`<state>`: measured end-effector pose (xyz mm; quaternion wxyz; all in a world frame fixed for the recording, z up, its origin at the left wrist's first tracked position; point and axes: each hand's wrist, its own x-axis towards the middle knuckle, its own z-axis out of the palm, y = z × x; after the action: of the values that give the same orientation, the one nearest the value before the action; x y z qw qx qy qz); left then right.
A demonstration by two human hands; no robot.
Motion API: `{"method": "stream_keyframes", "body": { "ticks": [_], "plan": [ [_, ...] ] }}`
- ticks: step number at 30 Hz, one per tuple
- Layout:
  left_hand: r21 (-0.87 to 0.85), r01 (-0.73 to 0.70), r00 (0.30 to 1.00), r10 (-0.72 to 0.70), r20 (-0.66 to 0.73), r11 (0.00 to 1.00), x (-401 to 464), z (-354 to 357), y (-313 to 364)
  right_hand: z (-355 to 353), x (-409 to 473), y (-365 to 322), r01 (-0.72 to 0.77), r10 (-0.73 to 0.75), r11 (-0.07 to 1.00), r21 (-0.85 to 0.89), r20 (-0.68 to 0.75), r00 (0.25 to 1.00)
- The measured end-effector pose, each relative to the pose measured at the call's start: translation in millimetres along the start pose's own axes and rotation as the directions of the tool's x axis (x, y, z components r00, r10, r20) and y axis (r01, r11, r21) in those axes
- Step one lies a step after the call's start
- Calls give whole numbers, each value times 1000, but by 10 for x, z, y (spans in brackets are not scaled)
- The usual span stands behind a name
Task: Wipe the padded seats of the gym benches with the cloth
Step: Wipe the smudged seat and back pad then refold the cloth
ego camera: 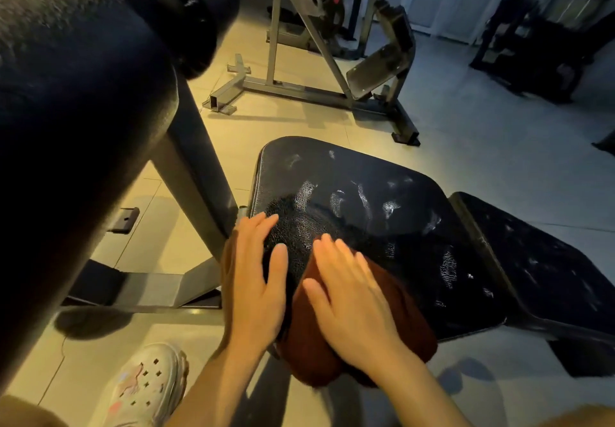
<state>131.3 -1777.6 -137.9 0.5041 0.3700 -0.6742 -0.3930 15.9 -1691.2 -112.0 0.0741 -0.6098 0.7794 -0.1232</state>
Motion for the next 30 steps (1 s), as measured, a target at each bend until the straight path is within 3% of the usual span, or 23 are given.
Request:
{"method": "stream_keyframes", "body": {
  "ticks": [4,8,14,19,22,26,30],
  "plan": [
    [-109,72,997,-74,-19,991,25,35,-40,56,322,-221,182,-183,982,56,17,983],
    [-63,71,997,-70,20,995,10,17,-37,45,568,-168,194,-198,976,93,37,979],
    [-133,128,991,-121,64,983,-10,-38,35,45,523,53,-33,36,998,58,-58,998],
    [-197,152,986,-134,103,968,10,-58,88,-63,303,359,-133,133,991,7,-18,991],
    [-257,165,984,-140,113,952,16,-53,31,-1,234,171,-88,90,996,20,-73,993],
    [-318,187,981,-159,112,930,5,-55,-9,123,213,-290,69,-65,993,93,-44,997],
    [-381,184,982,-155,105,906,17,-52,-19,121,302,-246,154,-152,985,84,-26,988]
  ]
}}
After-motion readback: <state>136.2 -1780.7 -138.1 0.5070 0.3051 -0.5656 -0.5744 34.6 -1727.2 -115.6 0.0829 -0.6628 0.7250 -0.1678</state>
